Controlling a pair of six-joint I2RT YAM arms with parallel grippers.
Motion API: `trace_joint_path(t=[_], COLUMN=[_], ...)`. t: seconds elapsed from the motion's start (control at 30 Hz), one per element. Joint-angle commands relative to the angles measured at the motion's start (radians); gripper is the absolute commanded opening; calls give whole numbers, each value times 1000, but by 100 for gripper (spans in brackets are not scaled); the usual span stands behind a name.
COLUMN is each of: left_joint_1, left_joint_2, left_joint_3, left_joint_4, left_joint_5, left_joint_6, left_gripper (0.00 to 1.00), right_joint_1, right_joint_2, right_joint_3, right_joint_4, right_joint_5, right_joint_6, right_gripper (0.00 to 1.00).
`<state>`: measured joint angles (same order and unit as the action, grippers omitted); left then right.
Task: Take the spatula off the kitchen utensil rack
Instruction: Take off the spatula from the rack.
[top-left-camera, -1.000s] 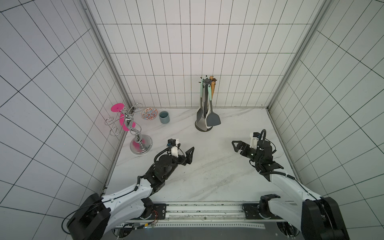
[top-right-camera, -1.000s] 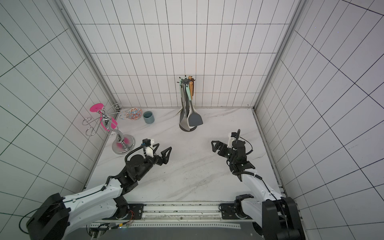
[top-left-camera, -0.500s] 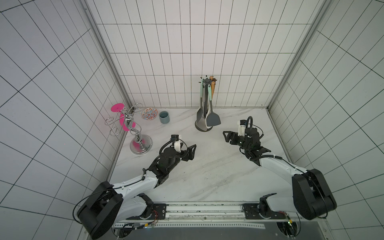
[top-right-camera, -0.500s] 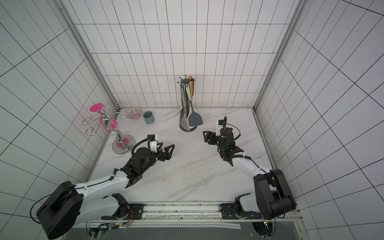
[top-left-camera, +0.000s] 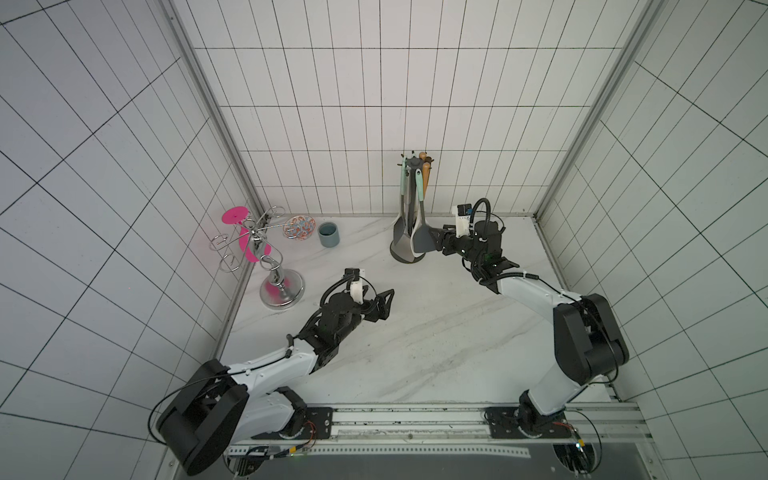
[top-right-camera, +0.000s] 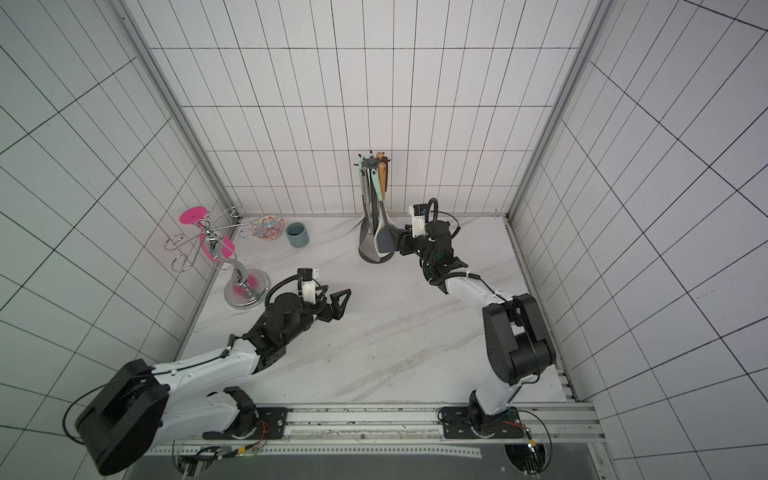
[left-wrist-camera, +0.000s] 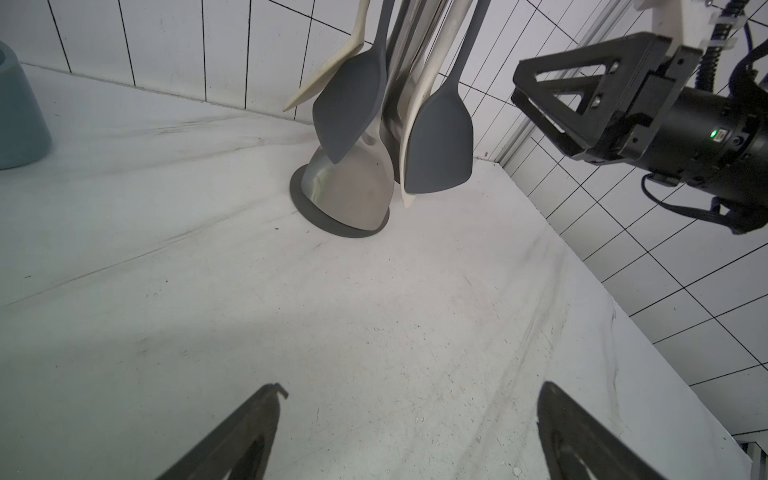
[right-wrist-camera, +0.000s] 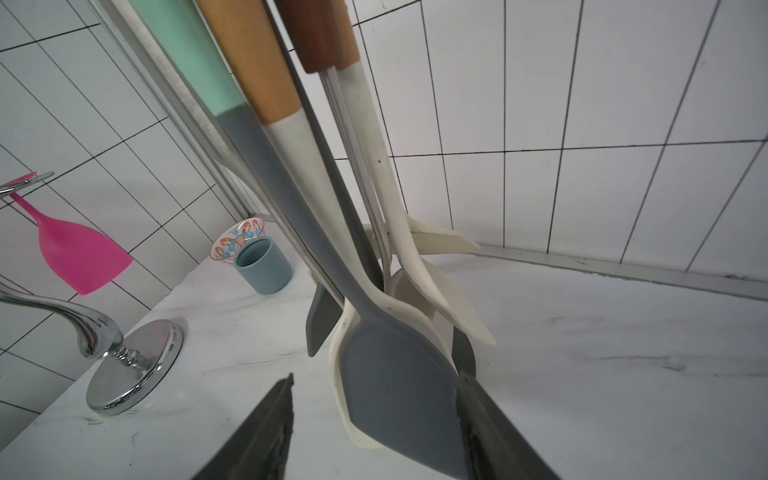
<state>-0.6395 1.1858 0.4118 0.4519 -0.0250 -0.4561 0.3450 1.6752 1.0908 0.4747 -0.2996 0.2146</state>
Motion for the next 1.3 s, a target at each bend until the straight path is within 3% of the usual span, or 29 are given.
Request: trace_joint_path(t=[0.0,0.33,0.53,1.03,1.27], left_joint_1=[4,-3,-2,-5,-5], left_joint_2=[13,33,39,41,25], left_joint_3=[26,31,35,40,33], left_joint_4=[8,54,53,51,51], left_joint_5=[13,88,86,87,79], left_joint_6=[-14,-26,-24,-15,-13], left_gripper=[97,97,97,97,97], right_joint_1=[23,48,51,74,123], right_joint_2=[41,121,161,155,98], right_joint_3=[158,294,340,398,386], right_joint_4=[-10,-113,-140,-220,-275], right_joint_5=[-28,38,37,35,102], right_joint_6=[-82,-150,-162,-223,-322], right_gripper=[58,42,39,2,0])
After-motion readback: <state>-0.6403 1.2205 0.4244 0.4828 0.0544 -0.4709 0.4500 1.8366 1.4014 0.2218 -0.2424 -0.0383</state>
